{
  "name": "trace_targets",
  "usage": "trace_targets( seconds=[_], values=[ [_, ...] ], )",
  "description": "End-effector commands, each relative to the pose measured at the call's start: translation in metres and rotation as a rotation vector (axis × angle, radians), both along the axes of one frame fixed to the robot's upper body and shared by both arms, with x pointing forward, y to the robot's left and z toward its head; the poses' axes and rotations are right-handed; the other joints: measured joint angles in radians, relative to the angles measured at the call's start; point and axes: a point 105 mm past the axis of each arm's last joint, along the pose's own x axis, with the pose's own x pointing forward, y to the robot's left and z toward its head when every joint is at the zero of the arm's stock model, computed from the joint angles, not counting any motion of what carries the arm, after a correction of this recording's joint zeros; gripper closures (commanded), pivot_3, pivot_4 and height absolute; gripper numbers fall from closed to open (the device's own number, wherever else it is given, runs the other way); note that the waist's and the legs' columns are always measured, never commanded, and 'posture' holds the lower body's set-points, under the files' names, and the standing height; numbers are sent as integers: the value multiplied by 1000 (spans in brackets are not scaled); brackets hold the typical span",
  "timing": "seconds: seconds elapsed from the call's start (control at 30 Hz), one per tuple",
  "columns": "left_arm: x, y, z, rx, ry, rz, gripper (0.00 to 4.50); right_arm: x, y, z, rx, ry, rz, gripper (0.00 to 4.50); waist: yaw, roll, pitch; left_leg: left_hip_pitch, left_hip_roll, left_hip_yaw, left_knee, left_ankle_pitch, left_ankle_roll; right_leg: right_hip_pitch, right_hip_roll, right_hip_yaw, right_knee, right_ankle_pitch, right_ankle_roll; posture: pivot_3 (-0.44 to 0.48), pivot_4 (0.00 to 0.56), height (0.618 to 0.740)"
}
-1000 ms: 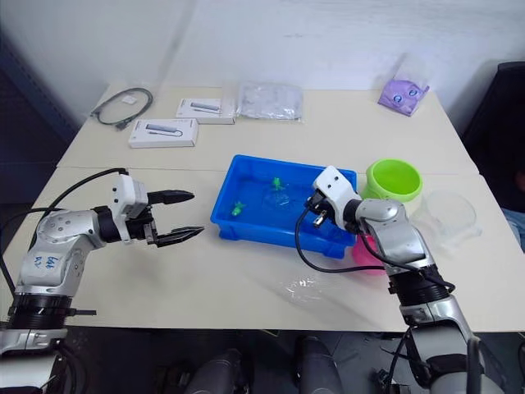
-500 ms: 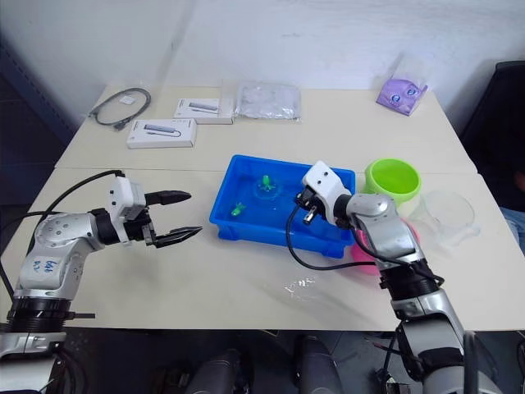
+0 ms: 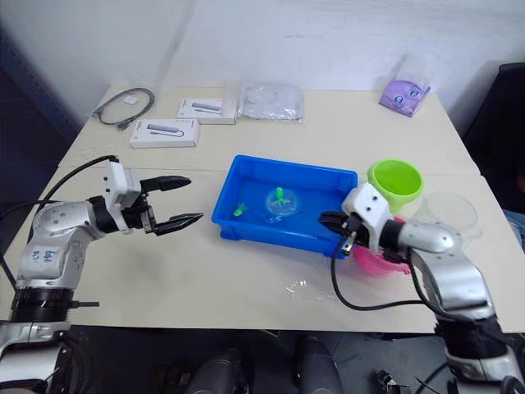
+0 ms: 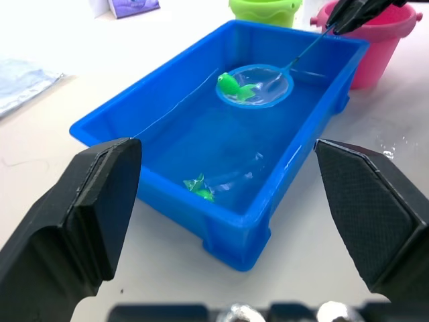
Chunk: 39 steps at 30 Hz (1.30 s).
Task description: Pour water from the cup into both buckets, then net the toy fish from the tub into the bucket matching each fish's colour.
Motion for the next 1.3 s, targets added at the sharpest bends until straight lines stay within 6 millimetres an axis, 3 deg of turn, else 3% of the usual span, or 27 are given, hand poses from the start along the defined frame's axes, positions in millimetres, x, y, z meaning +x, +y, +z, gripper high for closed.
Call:
trace_targets(
  seconds=[0.03, 0.23, 0.43, 0.63, 0.77, 0.93, 1.13, 1.3],
  values=[
    [3, -11, 9, -13, -35, -49, 85, -6, -9, 20, 49, -98, -27, 4500, 1, 0, 0, 0, 0, 0, 0, 0, 0, 0, 0, 0, 0, 0, 0, 0, 150, 740],
    [6, -32, 10, -35, -35, -122, 85, -22, -28, 24, 74, -117, -80, 4500, 6, 0, 0, 0, 0, 0, 0, 0, 0, 0, 0, 0, 0, 0, 0, 0, 150, 740],
    [8, -44, 10, -45, -30, -179, 85, -38, -52, 41, 127, -176, -161, 4500, 14, 0, 0, 1, 0, 1, 0, 0, 0, 1, 1, -1, 0, 0, 0, 0, 150, 740],
    [10, -53, 10, -60, -28, -208, 85, -46, -92, 48, 90, -244, -311, 4500, 25, 0, 0, 1, 0, 1, 1, 0, 1, 2, 2, 0, 0, 0, 0, 0, 150, 740],
    [10, -59, 10, -74, -28, -220, 85, -40, -130, 48, -37, -356, -455, 4500, 24, -1, 0, 2, -1, 1, 1, 1, 2, 3, 2, 0, 0, 1, 1, 0, 150, 740],
    [8, -64, 11, -96, -28, -232, 85, -31, -157, 44, -147, -444, -548, 4500, 21, 0, 0, 3, -1, 1, 1, 1, 2, 4, 2, 1, -1, 1, 1, 0, 150, 740],
    [6, -71, 11, -114, -27, -240, 85, -17, -172, 40, -258, -496, -609, 4500, 19, 0, 0, 3, -1, 1, 1, 1, 2, 4, 1, 2, -1, 1, 1, 0, 150, 740],
    [5, -77, 11, -122, -28, -249, 85, -4, -177, 46, -488, -599, -610, 4500, 15, 0, -1, 3, -1, 1, 1, 1, 2, 4, 0, 2, -1, 1, 1, 0, 150, 740]
  ],
)
